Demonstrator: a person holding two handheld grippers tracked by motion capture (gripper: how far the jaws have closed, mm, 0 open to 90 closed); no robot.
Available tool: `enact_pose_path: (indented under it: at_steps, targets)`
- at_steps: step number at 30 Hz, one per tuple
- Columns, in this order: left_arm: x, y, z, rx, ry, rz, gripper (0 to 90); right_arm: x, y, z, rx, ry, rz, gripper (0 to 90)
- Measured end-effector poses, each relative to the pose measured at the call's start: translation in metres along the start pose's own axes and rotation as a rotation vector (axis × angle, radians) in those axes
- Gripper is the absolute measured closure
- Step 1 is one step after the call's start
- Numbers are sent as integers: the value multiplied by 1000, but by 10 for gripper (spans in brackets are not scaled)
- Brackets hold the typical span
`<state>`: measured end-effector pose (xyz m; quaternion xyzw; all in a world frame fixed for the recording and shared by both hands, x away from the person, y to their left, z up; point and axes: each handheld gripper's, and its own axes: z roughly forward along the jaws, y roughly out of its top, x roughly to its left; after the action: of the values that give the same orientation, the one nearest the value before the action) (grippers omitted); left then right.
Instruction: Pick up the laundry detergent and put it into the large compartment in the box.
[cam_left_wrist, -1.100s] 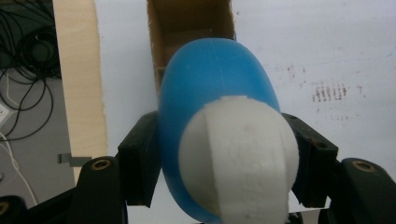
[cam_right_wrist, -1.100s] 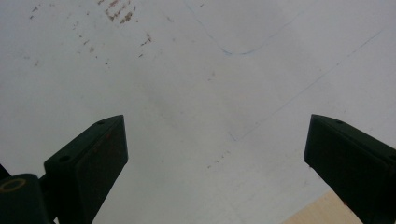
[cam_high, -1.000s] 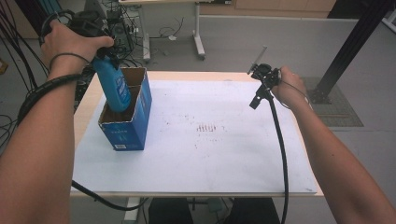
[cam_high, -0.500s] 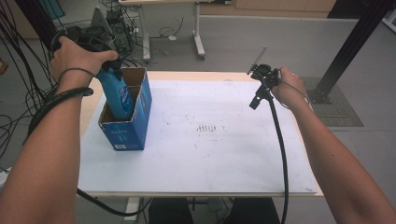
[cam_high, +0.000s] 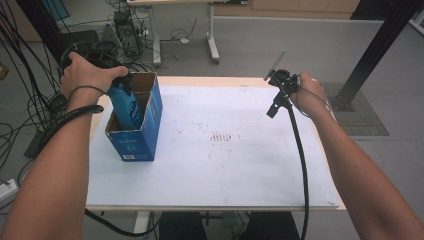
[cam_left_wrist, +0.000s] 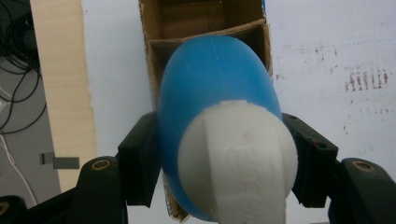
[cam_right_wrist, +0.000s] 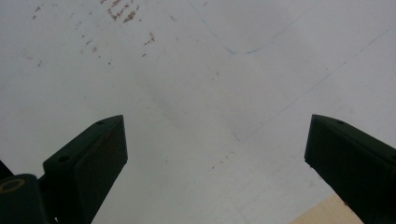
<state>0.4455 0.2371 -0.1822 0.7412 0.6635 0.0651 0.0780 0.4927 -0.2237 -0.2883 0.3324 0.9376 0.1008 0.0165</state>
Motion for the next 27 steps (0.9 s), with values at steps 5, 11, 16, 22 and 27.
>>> enact_pose_path:
  at_steps: [5,11,16,22,27]
  targets:
    - [-1,-1,8,3,-5,5,374,1,0,0,-2,2,-1,56]
    - [-1,-2,15,0,0,3,374,0,0,0,0,1,4,56]
    - [-2,-4,24,3,1,9,375,-1,-1,1,-1,4,6,56]
    - [-2,-6,33,15,-1,10,374,0,0,1,0,1,4,56]
    - [-2,-8,38,13,4,10,375,0,0,0,1,2,6,56]
